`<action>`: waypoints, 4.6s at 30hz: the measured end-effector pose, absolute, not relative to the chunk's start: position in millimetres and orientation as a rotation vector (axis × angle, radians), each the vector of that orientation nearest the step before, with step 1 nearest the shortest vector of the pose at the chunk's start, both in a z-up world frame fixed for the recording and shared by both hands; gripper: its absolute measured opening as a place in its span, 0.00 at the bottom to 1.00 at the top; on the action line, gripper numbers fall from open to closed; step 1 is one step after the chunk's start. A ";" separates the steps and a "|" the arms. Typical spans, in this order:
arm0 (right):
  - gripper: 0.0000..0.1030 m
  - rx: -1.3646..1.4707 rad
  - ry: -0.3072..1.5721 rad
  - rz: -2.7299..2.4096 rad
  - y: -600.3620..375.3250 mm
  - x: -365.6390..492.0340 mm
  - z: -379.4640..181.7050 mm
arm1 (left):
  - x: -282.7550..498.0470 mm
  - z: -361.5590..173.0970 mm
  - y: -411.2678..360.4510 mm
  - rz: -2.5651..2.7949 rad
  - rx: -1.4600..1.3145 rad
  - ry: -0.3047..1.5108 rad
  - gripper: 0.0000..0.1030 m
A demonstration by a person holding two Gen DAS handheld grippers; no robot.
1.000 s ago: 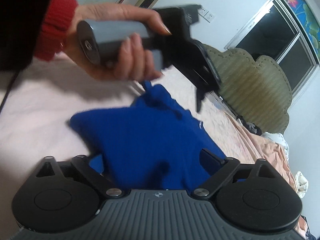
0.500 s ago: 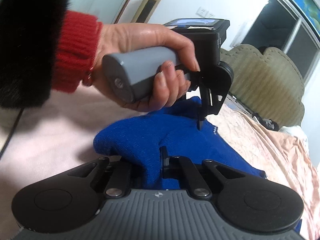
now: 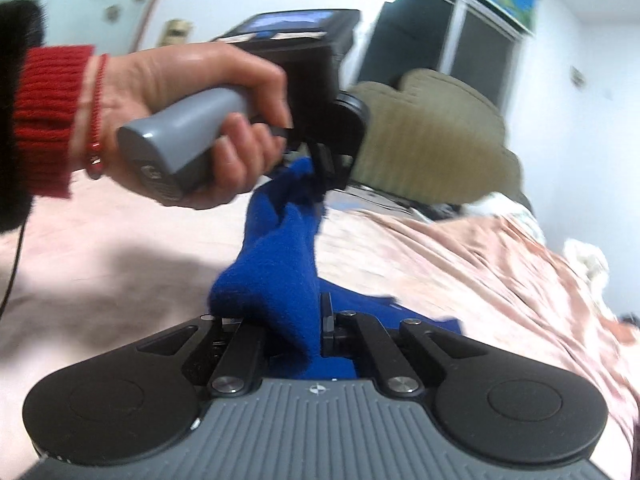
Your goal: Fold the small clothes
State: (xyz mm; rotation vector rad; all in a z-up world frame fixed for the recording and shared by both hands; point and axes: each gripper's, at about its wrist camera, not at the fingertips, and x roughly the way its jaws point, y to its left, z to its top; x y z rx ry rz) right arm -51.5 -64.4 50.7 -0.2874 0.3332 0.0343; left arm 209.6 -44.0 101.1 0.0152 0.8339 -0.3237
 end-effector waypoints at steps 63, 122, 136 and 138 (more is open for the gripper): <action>0.62 0.489 0.519 -0.192 -299.6 -51.4 9.3 | 13.6 28.7 -64.1 -0.438 0.340 0.649 0.84; 0.61 0.280 0.622 -0.124 -247.1 -71.4 4.0 | 18.2 17.7 -62.2 -0.255 0.191 0.796 0.84; 0.62 0.330 0.615 -0.136 -260.8 -67.8 7.2 | 28.0 17.1 -57.2 -0.253 0.178 0.800 0.84; 0.63 0.329 0.615 -0.135 -260.8 -67.3 7.4 | 28.6 16.6 -57.3 -0.255 0.175 0.802 0.84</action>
